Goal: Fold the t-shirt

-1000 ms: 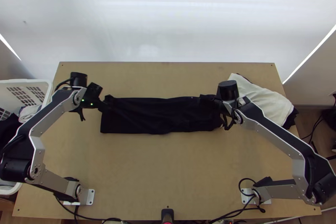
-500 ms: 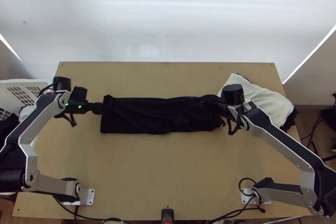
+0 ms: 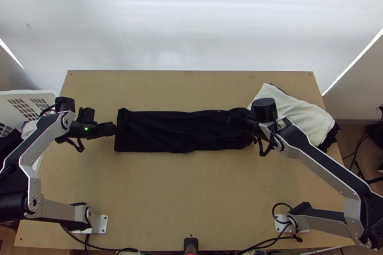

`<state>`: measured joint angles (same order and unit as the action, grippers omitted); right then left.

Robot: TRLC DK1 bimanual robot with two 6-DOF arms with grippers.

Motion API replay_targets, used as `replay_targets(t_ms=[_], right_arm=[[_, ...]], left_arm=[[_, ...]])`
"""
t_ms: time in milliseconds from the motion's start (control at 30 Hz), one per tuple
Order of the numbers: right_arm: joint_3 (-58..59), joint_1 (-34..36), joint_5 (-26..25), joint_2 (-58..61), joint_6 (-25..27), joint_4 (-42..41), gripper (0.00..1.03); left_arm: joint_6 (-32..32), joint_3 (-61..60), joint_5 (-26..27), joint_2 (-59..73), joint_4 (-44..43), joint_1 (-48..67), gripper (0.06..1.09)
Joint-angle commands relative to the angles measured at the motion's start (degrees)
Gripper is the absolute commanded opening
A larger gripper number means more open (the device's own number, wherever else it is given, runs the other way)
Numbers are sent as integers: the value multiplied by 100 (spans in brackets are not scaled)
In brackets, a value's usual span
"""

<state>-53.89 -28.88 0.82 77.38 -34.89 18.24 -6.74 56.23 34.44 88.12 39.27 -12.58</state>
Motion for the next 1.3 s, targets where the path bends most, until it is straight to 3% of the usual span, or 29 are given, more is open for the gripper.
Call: replay_targets(t_ms=[0, 967, 1000, 1067, 1100, 1133, 1167, 1267], right_arm=[[-34, -30, -12, -30, 18, 66, 89], [-43, 32, -12, -30, 106, 92, 89], [-52, 41, -12, -30, 106, 92, 89], [-43, 58, -12, -30, 114, 92, 89], [-52, 67, -12, -30, 132, 92, 89], [-52, 67, -3, -30, 141, 92, 89], [-52, 76, -12, -30, 158, 92, 89], [-69, 102, -12, -30, 167, 92, 89]], left_arm=[[121, 29, 239, 224, -270, 80, 104], [191, 248, -156, 1120, -1088, 634, 103], [147, 231, -183, 1111, -1114, 660, 101], [112, 187, -271, 1102, -1264, 695, 77], [112, 169, -279, 1102, -1299, 713, 53], [129, 178, -288, 1111, -1299, 731, 22], [200, 196, -279, 1129, -1307, 731, 10], [288, 143, -288, 1041, -1176, 731, 9]])
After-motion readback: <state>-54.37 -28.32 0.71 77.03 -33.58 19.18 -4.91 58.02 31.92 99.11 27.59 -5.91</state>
